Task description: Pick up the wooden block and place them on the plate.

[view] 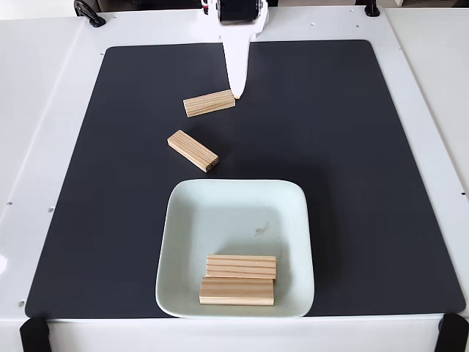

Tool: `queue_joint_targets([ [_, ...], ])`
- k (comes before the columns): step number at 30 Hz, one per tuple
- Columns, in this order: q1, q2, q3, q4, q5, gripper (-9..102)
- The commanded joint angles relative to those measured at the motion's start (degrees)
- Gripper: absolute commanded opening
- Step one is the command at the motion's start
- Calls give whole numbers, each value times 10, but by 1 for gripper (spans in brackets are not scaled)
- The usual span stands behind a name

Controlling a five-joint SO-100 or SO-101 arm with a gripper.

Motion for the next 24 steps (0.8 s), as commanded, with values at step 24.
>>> queue_joint_targets([
  [24,112,15,-67,295,-192,0],
])
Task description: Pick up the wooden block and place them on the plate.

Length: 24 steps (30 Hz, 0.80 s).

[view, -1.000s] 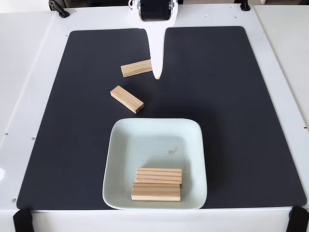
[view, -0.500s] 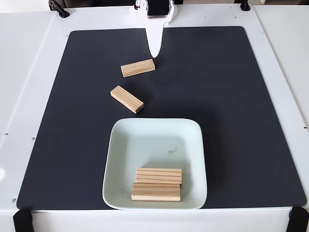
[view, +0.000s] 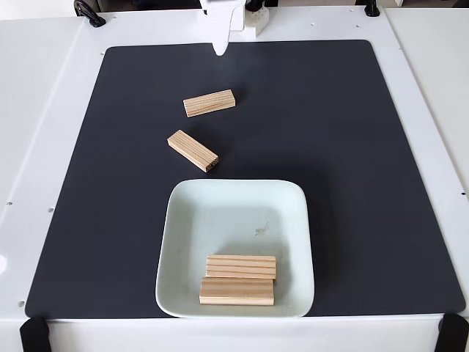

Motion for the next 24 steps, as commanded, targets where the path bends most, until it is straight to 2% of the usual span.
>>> queue_joint_targets([
  [1,44,-19,-1,-36,-83,0],
  [8,81,-44,67,-161,-138,0],
  [16,76,-76,72,-162,-134,1],
  [19,76,-81,69,-162,-134,8],
  [24,77,-83,62,-161,-139,26],
])
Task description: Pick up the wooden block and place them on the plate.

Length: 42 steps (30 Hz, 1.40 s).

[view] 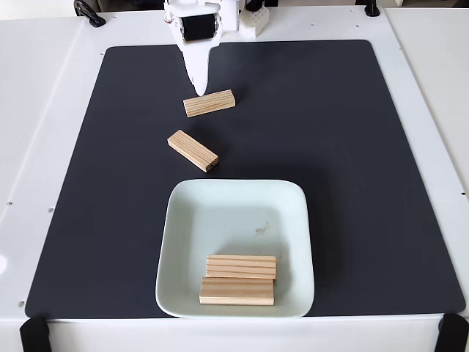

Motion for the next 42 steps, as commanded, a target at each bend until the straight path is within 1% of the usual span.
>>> queue_joint_targets([
  [1,3,0,-11,-4,-8,27],
  [7,2,-1,3,-4,-11,25],
  [14,2,-12,37,-12,-10,25],
  [22,1,-73,11,-13,-3,25],
  [30,1,-87,10,-14,-4,25],
  [35,-14,-88,10,-49,-3,25],
  [42,-14,-89,14,-49,-6,25],
])
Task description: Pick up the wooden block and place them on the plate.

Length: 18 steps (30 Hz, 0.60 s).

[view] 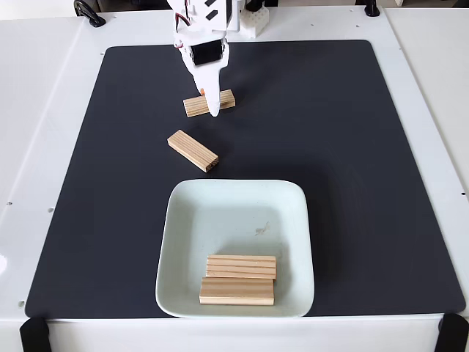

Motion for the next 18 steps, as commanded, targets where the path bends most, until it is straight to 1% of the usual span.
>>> queue_joint_targets([
  [1,-1,2,-15,-4,-4,25],
  [7,-1,-25,-25,-4,-2,24],
  [10,-1,-40,-40,-4,2,15],
  [13,-1,-51,-51,-4,2,0],
  [14,-1,-53,-52,-4,2,-2],
  [16,-1,-55,-52,-4,2,1],
  [18,-1,-55,-52,-4,2,0],
])
